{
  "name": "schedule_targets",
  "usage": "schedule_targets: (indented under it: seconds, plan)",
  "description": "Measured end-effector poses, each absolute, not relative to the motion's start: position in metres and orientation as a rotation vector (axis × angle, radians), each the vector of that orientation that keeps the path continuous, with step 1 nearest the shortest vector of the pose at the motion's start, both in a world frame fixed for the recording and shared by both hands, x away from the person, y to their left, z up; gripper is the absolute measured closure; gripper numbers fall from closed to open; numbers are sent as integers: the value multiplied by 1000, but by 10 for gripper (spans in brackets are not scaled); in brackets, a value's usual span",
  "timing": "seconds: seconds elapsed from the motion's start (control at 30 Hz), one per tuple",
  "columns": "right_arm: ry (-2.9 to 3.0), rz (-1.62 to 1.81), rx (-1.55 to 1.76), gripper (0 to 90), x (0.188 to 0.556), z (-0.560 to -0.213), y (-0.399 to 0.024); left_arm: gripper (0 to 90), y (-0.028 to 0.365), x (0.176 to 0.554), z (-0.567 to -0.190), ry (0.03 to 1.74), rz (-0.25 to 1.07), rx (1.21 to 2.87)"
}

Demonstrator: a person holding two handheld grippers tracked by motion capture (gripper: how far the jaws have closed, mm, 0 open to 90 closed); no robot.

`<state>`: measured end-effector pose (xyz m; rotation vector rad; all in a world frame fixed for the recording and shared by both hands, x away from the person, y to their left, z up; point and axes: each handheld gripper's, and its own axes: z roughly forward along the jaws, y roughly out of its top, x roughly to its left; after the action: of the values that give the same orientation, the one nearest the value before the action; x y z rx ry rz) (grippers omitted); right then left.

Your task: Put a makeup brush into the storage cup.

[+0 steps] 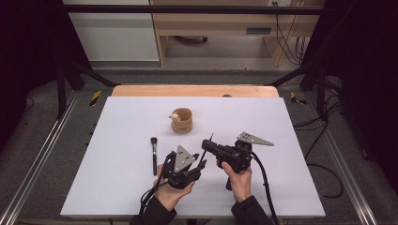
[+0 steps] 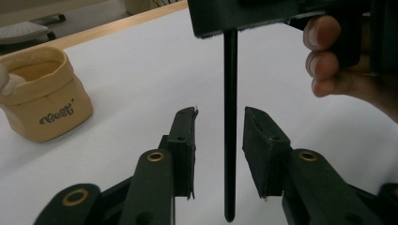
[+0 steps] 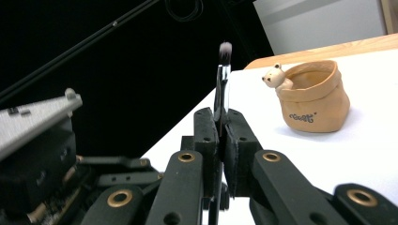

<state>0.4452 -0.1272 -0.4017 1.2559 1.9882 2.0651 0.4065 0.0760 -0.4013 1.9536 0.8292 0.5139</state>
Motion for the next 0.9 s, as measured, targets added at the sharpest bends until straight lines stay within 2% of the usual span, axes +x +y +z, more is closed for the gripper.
schedule_targets:
  seconds: [0.33, 0.67, 0.9]
  plan:
    - [2038, 2034, 1190, 852, 441, -400, -121, 655, 73, 410, -391, 821, 526, 1942]
    - [2063, 2020, 1141, 852, 438, -399, -116, 825, 72, 410, -387, 812, 510, 1931]
    - [2060, 2019, 1135, 849, 437, -398, -115, 843, 73, 410, -387, 822, 511, 1923]
